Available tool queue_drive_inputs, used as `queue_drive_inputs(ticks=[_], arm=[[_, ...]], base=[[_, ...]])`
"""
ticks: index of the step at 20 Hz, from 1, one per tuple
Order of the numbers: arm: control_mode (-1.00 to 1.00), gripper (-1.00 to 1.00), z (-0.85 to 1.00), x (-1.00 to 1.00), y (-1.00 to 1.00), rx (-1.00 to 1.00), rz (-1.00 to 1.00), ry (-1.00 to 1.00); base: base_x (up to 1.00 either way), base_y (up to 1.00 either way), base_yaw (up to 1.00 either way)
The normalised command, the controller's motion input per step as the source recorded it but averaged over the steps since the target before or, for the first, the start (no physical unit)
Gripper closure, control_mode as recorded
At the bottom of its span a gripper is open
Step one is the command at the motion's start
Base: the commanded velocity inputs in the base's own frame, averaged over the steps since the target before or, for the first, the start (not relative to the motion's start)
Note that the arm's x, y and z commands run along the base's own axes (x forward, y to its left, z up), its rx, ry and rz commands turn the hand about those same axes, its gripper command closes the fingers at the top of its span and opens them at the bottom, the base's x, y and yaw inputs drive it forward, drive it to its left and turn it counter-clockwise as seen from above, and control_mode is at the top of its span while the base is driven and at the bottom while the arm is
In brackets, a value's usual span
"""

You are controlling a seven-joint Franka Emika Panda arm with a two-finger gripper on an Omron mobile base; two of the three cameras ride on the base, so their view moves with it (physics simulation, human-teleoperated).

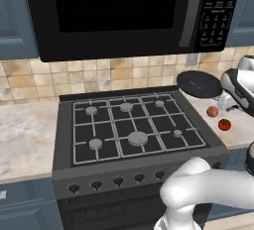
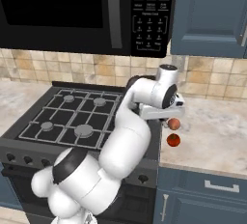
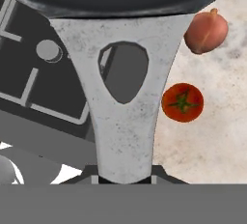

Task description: Place the pan on the front right burner on the stove. Then place the tomato and the onion in the pan and turn on the front right burner.

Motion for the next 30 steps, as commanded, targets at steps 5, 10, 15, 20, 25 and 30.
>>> queue_drive_inputs(ticks=[5, 10, 15, 20, 25, 30], arm=[[-1.0, 1.0, 0.0, 0.26, 0.0, 0.0, 0.06, 0.12], [-1.0, 1.0, -0.01, 0.05, 0.17, 0.01, 0.1, 0.15], [-1.0, 1.0, -0.17, -0.07, 0.35, 0.0, 0.06, 0.06], [-1.0, 1.0, -0.42, -0.3, 0.27, 0.01, 0.01, 0.07], [-1.0, 1.0, -0.46, -0.15, 0.18, 0.0, 0.0, 0.0], [-1.0, 1.0, -0.37, 0.0, 0.11, 0.02, 0.03, 0.0]], base=[[0.0, 0.0, 0.0], [0.0, 0.0, 0.0], [0.0, 0.0, 0.0], [0.0, 0.0, 0.0], [0.0, 0.0, 0.0], [0.0, 0.0, 0.0]])
